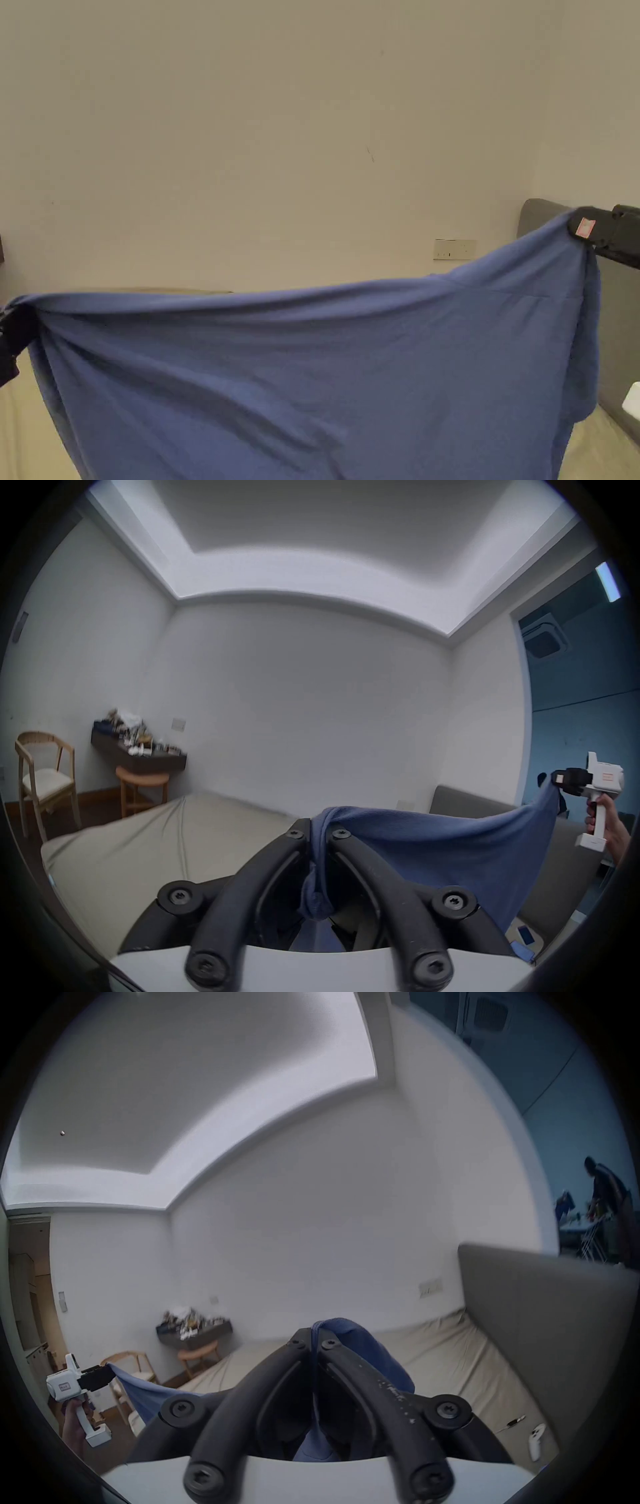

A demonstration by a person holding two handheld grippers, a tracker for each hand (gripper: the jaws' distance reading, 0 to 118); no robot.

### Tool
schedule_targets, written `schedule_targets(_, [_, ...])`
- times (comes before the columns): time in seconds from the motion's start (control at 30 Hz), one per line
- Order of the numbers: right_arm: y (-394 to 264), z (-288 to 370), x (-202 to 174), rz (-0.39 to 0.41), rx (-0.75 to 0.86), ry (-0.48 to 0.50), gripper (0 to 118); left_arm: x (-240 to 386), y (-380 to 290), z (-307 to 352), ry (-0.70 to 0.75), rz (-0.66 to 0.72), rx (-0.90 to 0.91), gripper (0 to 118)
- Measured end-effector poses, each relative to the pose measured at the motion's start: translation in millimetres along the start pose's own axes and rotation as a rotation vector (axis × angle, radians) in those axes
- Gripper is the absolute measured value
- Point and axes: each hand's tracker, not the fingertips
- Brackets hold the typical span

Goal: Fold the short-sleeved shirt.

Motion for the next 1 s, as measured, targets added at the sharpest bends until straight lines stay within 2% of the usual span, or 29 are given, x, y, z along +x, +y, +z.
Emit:
schedule_targets(0.1, [33, 70, -23, 0.031, 0.122, -0.010, 4, 16, 44, 30, -0.030, -0.013, 0.094, 6])
schedule_targets(0.23, [60, 156, -49, 0.121, 0.283, -0.042, 4, 29, 93, 72, -0.080, -0.045, 0.171, 6])
schedule_targets(0.37, [74, 226, -64, 0.094, 0.420, -0.005, 4, 41, 125, 114, -0.122, -0.112, 0.236, 6])
schedule_targets(0.43, [79, 258, -69, 0.120, 0.484, -0.020, 4, 40, 136, 132, -0.135, -0.141, 0.269, 6])
schedule_targets(0.53, [88, 289, -76, 0.113, 0.509, 0.003, 4, 40, 148, 159, -0.157, -0.151, 0.316, 6])
schedule_targets(0.63, [93, 310, -81, 0.101, 0.521, 0.023, 4, 41, 157, 181, -0.147, -0.180, 0.353, 6])
schedule_targets(0.77, [95, 321, -86, 0.126, 0.532, 0.013, 4, 38, 161, 194, -0.158, -0.169, 0.376, 6])
schedule_targets(1.0, [93, 291, -76, 0.116, 0.482, 0.021, 4, 34, 155, 172, -0.137, -0.186, 0.337, 6])
